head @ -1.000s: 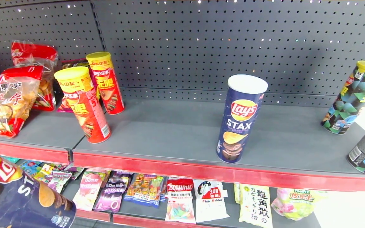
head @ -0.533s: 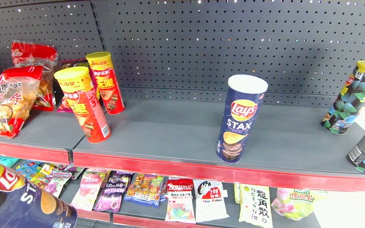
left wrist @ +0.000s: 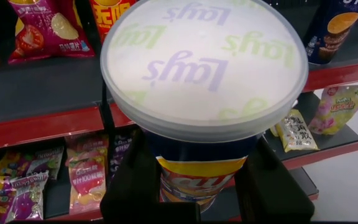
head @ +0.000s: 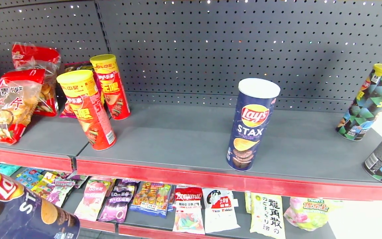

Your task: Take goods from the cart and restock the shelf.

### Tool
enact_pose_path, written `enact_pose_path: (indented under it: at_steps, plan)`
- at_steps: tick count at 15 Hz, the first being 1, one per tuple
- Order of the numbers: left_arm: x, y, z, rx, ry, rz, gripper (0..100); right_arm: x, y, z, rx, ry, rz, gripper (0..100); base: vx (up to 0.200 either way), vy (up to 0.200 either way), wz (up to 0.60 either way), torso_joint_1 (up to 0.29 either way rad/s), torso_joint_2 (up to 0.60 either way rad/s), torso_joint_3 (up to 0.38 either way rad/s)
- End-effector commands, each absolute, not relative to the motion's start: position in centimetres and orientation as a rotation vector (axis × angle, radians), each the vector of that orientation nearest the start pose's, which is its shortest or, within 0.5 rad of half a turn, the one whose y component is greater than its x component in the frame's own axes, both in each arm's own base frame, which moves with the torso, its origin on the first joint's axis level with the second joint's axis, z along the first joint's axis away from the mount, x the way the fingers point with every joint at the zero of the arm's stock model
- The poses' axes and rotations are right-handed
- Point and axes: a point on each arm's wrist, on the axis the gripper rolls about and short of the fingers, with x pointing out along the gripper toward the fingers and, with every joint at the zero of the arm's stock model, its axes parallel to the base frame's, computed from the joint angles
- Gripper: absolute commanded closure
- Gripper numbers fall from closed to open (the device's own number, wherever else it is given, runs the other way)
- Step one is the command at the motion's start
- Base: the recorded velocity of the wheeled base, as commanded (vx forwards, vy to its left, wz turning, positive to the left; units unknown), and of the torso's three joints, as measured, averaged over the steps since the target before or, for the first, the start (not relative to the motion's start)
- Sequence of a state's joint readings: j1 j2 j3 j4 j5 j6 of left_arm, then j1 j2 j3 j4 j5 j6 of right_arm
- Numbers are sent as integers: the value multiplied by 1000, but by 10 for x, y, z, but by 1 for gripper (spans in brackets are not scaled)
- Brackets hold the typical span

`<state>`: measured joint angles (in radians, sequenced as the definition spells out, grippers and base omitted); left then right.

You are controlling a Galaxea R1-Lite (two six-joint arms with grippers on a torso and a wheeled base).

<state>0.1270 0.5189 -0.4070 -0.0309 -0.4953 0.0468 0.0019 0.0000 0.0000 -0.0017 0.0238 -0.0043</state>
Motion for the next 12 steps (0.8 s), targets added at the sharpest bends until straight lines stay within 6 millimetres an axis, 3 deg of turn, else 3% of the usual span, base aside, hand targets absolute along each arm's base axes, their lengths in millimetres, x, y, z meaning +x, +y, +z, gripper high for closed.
enact_pose_path:
  at_steps: [1,7,12]
  plan:
    - [22,-8,197,21,66,-370,100,-23,0,76,-6,0,28,0,0,0,0,0,0,0]
    - [22,-8,198,21,66,-368,100,-23,0,76,-6,0,28,0,0,0,-600,6,4,2]
    - [23,-8,199,20,67,-365,100,-23,0,76,-5,0,28,0,0,0,0,0,0,0]
